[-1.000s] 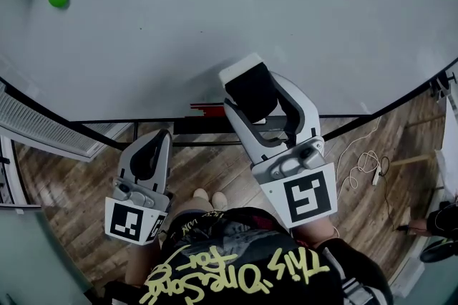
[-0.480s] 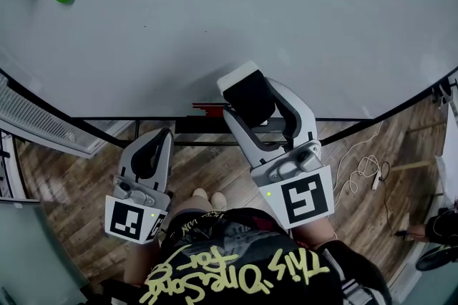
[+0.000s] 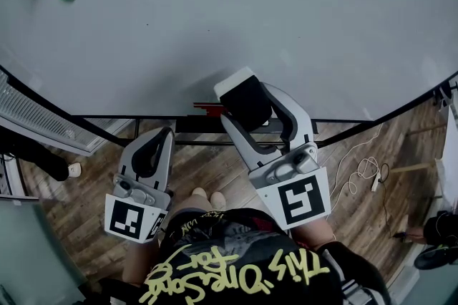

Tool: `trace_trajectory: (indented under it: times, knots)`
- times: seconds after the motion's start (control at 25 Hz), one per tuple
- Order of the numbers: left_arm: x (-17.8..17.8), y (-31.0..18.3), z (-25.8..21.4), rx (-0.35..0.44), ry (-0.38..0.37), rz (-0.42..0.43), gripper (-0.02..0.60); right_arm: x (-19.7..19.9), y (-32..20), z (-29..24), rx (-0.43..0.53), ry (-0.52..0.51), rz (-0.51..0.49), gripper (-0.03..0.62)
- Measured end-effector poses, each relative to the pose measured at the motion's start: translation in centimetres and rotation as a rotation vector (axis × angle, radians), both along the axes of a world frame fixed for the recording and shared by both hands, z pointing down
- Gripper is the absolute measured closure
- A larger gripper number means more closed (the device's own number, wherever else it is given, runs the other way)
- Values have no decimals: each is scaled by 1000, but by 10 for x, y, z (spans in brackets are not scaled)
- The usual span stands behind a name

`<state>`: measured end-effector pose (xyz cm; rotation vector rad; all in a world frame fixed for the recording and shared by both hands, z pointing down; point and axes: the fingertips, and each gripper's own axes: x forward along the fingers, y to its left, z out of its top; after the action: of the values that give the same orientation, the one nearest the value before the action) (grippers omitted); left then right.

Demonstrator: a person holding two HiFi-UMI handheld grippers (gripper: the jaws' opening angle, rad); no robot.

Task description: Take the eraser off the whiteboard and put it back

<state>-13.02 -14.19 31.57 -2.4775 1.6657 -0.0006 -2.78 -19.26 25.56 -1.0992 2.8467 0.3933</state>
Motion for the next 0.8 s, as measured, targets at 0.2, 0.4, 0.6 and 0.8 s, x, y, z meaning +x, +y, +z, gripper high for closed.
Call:
trace_trajectory:
  times: [0.2,0.4,0.6,0.8]
  knots:
    - [-3,0,0,5,3,2,574,-6,3,5,-6,9,-15,335]
    - [3,-4,-1,3,-1,5,574,-3,1,9,-12,13,-23,335]
    - [1,-4,-1,6,1,6,574,-7,2,11,-16,12,-29,335]
    - [1,-3,-1,3,-1,3,574,-9,3,13,-20,10,-39,335]
